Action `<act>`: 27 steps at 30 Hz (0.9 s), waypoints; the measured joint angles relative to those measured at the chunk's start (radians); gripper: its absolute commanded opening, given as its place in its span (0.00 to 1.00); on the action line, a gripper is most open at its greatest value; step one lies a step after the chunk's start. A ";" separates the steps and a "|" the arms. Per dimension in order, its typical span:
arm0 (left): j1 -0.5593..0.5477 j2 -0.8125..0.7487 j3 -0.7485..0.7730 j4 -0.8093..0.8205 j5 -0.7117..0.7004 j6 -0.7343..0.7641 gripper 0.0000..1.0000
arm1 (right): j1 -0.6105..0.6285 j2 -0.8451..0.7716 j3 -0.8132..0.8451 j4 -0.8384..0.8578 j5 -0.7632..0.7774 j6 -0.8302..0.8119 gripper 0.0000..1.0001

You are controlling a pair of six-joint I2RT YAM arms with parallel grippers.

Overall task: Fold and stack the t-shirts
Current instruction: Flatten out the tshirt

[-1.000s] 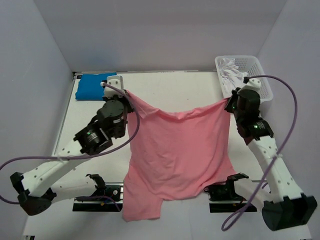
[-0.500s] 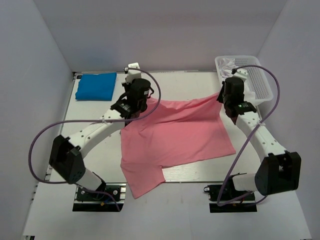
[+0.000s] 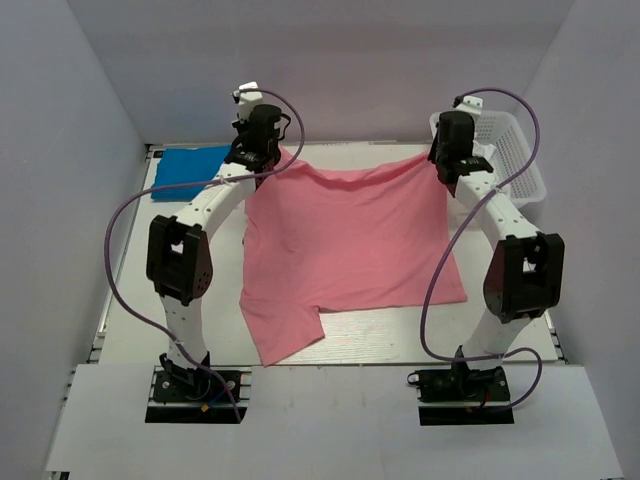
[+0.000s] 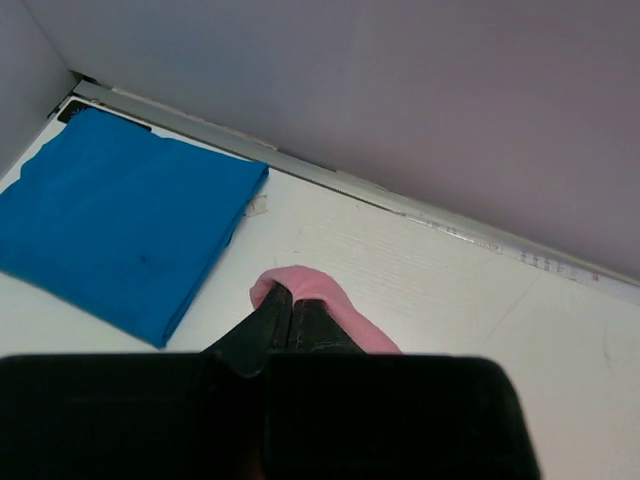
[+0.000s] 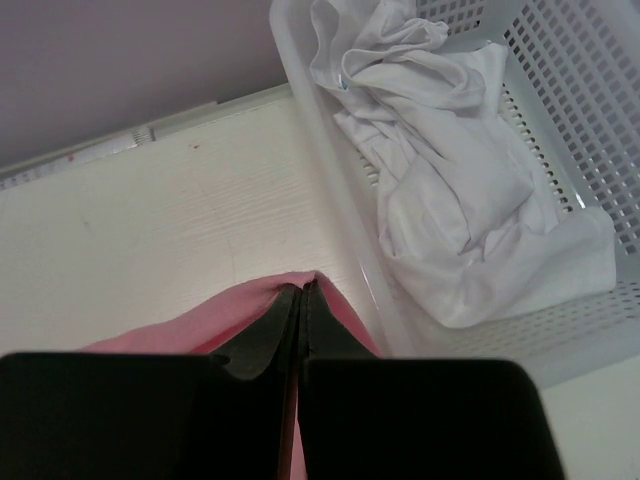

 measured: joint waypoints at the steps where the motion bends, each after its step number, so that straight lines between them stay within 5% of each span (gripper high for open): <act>1: 0.011 0.025 0.030 -0.007 0.008 -0.005 0.00 | -0.003 0.019 0.018 0.000 0.000 -0.003 0.00; 11: 0.060 -0.037 0.020 0.013 0.109 -0.023 0.00 | -0.011 -0.004 0.094 -0.044 -0.039 -0.072 0.00; 27: 0.062 -0.259 0.248 0.075 0.130 0.119 0.00 | -0.012 -0.284 0.288 -0.045 -0.064 -0.163 0.00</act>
